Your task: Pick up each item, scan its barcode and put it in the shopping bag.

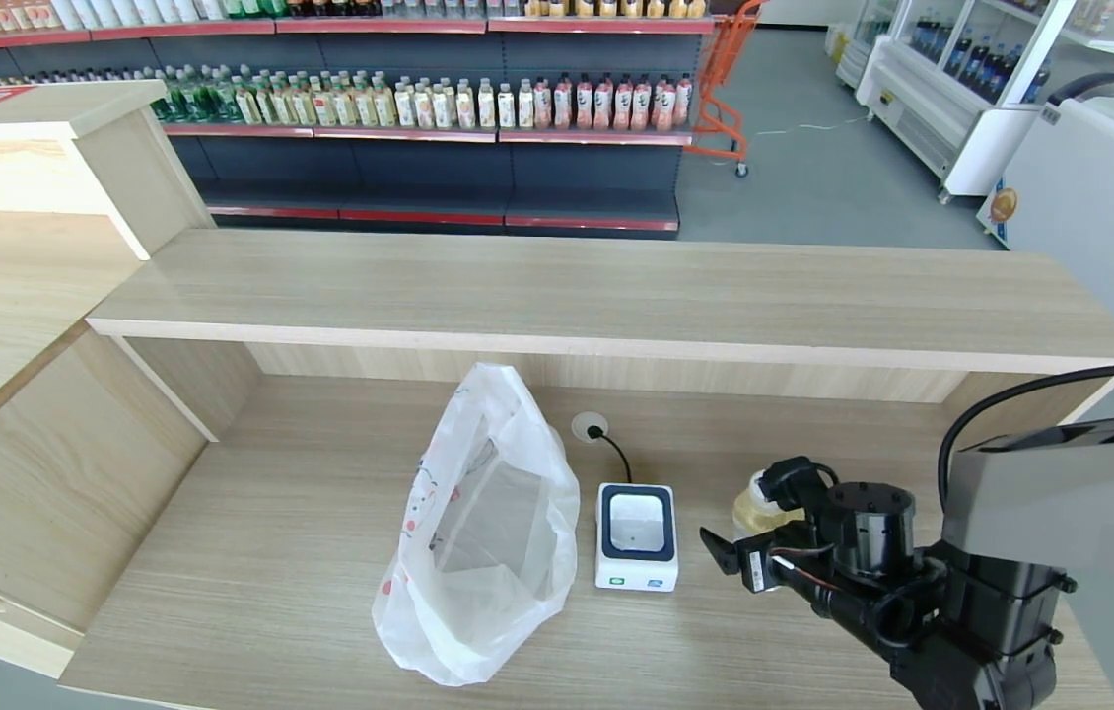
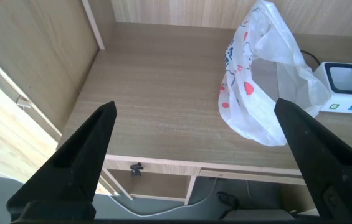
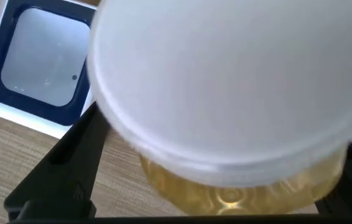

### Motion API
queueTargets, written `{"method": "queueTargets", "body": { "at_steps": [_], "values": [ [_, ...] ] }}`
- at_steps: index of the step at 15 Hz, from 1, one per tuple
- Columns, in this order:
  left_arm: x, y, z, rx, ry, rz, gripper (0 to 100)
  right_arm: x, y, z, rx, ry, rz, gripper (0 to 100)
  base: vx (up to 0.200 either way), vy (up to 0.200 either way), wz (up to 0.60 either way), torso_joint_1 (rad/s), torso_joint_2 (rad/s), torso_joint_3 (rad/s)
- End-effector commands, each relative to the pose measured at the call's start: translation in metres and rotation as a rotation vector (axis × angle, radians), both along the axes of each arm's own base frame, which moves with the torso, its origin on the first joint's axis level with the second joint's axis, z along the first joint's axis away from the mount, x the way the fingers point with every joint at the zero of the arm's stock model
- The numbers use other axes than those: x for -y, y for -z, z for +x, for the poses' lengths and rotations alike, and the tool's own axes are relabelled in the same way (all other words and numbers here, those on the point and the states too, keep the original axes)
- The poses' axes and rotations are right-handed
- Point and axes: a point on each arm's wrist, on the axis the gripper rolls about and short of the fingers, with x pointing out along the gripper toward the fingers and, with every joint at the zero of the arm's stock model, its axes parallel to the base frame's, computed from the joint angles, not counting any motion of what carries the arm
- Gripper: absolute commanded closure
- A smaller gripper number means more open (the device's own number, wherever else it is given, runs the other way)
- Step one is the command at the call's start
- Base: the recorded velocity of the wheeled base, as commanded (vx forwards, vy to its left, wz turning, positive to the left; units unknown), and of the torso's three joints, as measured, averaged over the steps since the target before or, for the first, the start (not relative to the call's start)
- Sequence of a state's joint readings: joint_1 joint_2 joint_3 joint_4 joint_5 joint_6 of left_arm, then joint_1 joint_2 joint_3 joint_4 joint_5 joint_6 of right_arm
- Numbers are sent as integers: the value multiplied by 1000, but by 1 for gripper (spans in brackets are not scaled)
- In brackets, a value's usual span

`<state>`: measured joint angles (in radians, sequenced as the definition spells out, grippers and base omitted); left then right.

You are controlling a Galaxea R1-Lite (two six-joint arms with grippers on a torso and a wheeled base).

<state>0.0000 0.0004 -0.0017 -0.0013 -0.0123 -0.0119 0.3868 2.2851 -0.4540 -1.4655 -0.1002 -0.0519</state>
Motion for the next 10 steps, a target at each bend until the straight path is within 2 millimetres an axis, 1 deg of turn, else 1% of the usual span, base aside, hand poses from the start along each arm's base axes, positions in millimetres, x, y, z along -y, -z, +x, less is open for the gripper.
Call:
{"method": "queueTargets", "body": {
  "at_steps": [1, 6, 10],
  "values": [
    [0, 0, 0, 1, 0, 0, 0, 0, 0, -2, -5, 2, 9, 100, 0, 0, 0, 0, 0, 0],
    [0, 0, 0, 1, 0, 0, 0, 5, 6, -13, -57, 11, -2, 100, 0, 0, 0, 0, 0, 0],
    [0, 0, 0, 1, 0, 0, 0, 2, 4, -12, -47, 4, 0, 100, 0, 0, 0, 0, 0, 0]
  ]
}}
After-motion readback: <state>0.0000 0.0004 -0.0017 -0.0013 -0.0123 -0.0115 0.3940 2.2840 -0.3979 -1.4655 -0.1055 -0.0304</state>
